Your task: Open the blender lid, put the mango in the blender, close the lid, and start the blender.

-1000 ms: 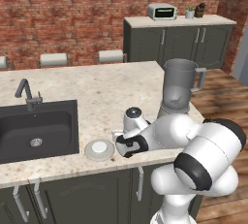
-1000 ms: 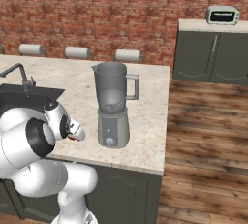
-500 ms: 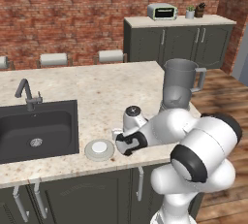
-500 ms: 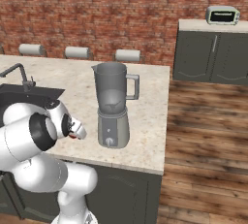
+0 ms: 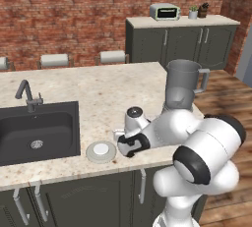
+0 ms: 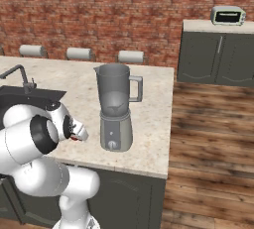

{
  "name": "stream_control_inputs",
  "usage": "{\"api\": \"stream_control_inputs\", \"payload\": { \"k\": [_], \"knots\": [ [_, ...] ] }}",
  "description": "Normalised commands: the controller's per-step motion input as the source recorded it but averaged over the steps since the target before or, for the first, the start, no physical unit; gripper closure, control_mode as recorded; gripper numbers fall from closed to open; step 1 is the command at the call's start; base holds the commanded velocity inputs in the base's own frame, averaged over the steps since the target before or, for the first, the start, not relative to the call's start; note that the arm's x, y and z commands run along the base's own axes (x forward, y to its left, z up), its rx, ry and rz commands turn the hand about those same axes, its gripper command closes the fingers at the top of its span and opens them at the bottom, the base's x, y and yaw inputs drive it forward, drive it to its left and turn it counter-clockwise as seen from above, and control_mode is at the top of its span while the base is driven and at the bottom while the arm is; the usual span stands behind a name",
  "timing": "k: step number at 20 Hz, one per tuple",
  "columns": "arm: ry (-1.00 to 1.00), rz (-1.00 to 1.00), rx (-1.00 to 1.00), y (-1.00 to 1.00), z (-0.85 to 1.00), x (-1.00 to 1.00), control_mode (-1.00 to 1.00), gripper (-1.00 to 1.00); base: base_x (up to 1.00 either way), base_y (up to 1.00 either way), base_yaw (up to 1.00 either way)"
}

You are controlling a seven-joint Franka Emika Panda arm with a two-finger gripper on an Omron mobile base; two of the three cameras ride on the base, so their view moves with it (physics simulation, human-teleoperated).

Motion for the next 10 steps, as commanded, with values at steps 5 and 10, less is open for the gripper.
{"api": "stream_control_inputs", "payload": {
  "k": [5, 10],
  "knots": [
    [-0.08, 0.00, 0.00, -0.01, 0.81, -0.09, -1.00, 1.00, 0.00, 0.00, 0.00],
    [-0.13, 0.00, 0.01, -0.04, 1.00, -0.34, -1.00, 1.00, 0.00, 0.00, 0.00]
  ]
}}
